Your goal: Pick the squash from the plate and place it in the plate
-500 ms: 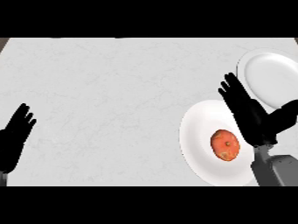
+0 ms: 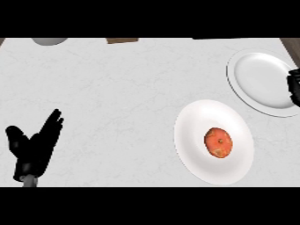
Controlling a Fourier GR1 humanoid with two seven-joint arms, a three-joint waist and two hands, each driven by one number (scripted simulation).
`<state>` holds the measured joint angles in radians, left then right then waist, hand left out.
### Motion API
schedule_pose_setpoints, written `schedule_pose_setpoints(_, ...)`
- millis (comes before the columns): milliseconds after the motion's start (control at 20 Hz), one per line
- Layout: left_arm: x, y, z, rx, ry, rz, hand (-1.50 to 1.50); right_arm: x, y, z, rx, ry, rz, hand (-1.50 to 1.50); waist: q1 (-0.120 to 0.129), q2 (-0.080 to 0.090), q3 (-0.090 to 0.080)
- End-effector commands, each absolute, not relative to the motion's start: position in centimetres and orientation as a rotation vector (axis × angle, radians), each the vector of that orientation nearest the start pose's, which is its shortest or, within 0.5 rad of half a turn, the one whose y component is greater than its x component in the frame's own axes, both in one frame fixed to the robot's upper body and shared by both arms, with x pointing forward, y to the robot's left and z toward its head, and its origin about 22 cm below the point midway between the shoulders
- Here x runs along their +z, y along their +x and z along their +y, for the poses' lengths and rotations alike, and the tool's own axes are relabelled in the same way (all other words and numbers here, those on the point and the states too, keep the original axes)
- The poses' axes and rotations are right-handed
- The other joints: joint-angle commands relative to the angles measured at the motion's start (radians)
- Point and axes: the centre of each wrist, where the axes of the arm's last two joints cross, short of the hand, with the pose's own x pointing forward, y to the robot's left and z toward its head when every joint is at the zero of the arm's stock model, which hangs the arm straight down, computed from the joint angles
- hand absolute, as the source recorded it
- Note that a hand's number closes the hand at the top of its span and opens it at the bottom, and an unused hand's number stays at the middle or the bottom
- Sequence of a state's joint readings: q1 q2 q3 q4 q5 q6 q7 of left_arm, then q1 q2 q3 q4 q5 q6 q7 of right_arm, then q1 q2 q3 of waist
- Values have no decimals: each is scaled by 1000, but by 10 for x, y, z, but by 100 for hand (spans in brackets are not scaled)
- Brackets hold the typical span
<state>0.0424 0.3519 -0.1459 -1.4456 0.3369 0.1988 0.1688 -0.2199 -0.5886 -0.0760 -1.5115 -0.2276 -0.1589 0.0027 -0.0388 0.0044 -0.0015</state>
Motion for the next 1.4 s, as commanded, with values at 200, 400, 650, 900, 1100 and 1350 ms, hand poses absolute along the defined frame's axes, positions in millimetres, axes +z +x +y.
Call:
schedule_pose_setpoints(200, -42, 239, 246, 10, 10, -1183, 0, 57, 226, -398, -55, -610, -1952, -150, 14, -5, 2)
schedule_pose_setpoints(400, -18, 244, 231, 4, -7, -1193, 0, 52, 209, -400, 71, -637, -1905, -150, 31, -5, 2)
schedule_pose_setpoints(650, -36, 230, 252, -7, 20, -1175, 0, 97, 205, -405, 444, -654, -1652, -150, 33, -5, -1)
schedule_pose_setpoints(900, -38, 223, 257, 2, 14, -1183, 0, 116, 194, -372, 678, -612, -1500, -150, 34, -7, -2)
schedule_pose_setpoints(1100, -23, 236, 239, -8, 7, -1197, 0, 125, 200, -351, 731, -668, -1398, -150, 38, -6, 0)
schedule_pose_setpoints(1350, -32, 230, 233, 5, 8, -1187, 0, 110, 210, -299, 758, -656, -1342, -150, 47, -4, 1)
